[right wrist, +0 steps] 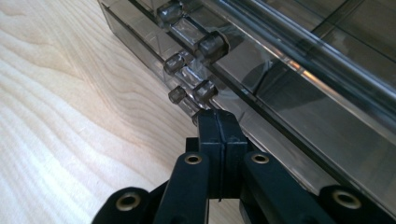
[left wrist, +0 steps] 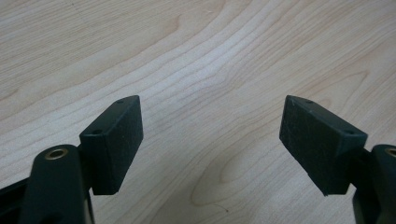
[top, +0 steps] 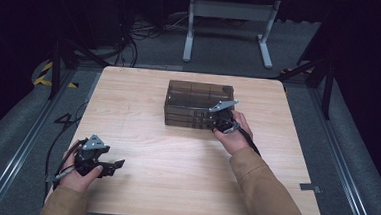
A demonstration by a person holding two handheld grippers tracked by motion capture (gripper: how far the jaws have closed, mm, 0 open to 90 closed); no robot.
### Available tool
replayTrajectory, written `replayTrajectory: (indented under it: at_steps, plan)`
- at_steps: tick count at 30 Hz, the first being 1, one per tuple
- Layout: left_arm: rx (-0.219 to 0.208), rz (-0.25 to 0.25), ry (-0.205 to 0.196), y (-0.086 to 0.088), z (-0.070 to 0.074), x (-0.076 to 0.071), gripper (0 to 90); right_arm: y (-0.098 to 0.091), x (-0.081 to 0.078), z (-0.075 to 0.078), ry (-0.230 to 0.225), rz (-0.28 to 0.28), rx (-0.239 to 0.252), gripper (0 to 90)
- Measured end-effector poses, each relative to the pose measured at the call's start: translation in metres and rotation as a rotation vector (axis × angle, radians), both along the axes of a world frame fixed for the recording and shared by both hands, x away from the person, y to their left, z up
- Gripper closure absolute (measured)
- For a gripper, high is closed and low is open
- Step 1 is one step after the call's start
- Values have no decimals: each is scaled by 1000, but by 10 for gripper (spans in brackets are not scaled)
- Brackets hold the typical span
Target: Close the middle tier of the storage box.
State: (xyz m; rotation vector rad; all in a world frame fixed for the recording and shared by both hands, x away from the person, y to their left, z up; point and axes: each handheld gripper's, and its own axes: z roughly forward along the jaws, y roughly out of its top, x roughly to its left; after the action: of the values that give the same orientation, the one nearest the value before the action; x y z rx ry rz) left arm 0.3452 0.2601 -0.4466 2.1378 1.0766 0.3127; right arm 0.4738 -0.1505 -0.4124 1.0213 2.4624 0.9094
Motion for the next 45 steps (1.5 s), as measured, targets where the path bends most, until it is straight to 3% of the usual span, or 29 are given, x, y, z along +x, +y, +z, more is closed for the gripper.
replayTrajectory:
  at_steps: [6, 7, 18, 31, 45]
  plan:
    - [-4, 9, -1, 2, 0, -2, 223, -12, -7, 9, 3, 15, 50, 758]
    - [3, 11, -2, 2, 0, -2, 223, -16, -9, 11, -11, 25, 54, 680]
    - [-3, 19, -4, 4, 0, -8, 221, -28, -30, 25, -37, 119, 88, 516]
    - [-17, 6, -4, 1, 2, -8, 221, -60, -60, 36, -59, 154, 124, 474]
    - [-26, -22, -3, -5, 3, -4, 207, -81, -80, 28, -26, 195, 139, 460]
